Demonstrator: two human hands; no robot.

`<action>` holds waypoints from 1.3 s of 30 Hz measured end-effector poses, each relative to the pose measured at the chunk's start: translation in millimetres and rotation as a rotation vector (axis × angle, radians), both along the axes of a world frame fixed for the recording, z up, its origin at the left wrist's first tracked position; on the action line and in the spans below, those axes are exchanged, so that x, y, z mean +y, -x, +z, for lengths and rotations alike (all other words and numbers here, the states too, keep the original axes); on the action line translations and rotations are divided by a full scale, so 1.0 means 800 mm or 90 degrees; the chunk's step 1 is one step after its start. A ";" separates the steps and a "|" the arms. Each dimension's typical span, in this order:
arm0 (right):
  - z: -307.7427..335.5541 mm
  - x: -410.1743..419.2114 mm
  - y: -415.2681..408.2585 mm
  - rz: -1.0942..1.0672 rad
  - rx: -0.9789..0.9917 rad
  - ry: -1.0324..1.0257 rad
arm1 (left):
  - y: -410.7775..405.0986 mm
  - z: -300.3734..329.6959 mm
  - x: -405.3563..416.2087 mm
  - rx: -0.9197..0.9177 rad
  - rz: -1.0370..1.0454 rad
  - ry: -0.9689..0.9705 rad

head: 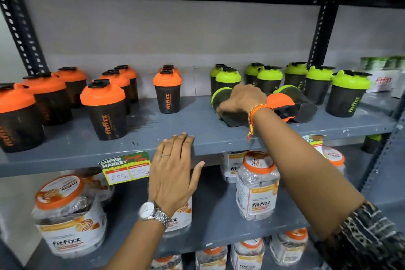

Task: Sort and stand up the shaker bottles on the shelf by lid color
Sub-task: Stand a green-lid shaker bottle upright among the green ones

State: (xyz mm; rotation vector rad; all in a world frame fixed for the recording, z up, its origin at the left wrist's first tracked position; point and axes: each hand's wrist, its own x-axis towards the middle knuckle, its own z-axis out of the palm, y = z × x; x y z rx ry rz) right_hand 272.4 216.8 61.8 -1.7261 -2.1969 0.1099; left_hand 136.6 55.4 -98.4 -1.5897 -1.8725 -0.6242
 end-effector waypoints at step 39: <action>-0.053 0.008 -0.101 0.289 0.283 0.112 | -0.018 0.003 0.000 -0.058 0.027 -0.014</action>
